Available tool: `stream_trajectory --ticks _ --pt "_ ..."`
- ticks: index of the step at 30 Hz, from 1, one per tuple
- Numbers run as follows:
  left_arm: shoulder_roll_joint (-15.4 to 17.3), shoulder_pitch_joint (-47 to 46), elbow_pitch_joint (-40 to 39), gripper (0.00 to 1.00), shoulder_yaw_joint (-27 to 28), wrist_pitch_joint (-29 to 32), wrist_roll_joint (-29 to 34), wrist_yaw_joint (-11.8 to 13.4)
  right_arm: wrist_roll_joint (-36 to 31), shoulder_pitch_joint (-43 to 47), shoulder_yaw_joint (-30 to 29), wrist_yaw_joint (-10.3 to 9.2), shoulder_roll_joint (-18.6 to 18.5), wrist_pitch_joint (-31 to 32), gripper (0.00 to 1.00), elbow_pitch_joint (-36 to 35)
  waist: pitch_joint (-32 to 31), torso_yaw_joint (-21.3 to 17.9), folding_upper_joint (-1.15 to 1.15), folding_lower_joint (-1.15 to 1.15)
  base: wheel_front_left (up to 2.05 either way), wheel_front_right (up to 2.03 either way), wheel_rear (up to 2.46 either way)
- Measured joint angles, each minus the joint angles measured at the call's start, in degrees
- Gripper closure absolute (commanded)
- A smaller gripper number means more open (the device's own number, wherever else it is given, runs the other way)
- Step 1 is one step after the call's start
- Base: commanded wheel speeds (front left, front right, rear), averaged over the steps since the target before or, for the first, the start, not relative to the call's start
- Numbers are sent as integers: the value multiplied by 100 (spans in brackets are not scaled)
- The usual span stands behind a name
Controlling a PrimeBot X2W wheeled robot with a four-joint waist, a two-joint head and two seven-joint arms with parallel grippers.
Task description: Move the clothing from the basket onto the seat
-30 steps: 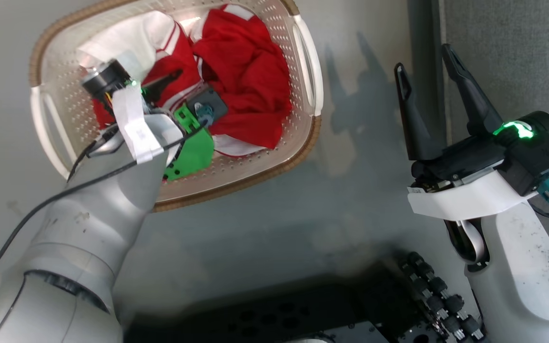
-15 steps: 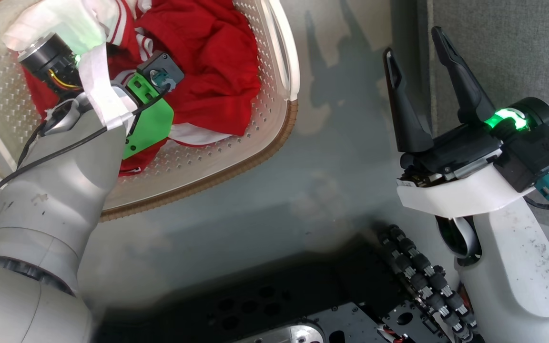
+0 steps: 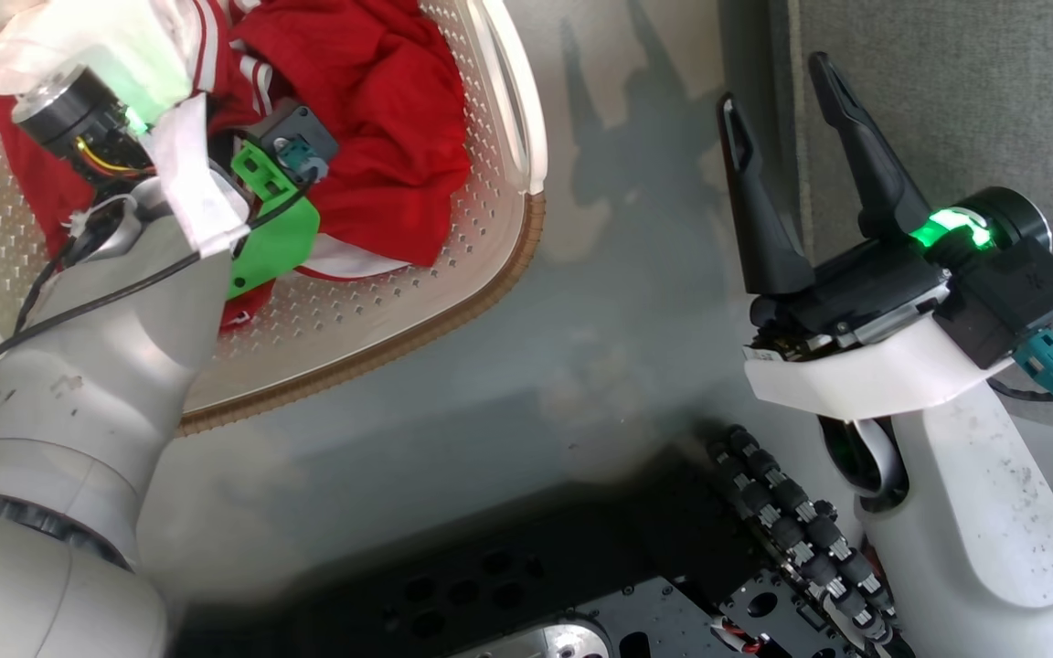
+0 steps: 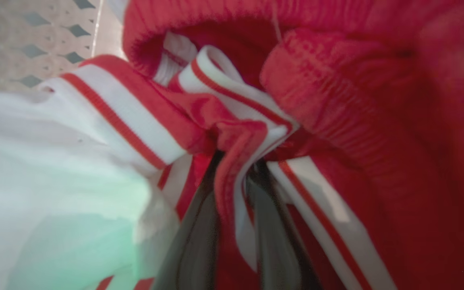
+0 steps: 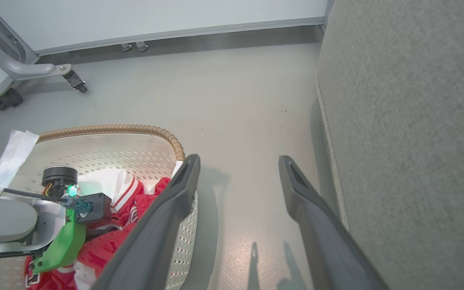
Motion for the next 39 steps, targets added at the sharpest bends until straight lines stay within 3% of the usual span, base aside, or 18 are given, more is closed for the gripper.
stream_trajectory --ticks 10,23,39 --pt "-90 241 -14 100 125 -699 -323 265 38 -159 -13 0 49 1 0 168 -408 -53 0 0 0 0 0" --pt "-552 1547 -247 100 626 -1649 -1245 483 -88 685 -175 0 -13 1 0 491 -1809 214 0 0 0 0 0" --pt "-612 3448 -2392 100 1084 -1737 -2031 572 -49 1990 -38 0 -193 0 0 988 -4117 699 0 0 0 0 0"
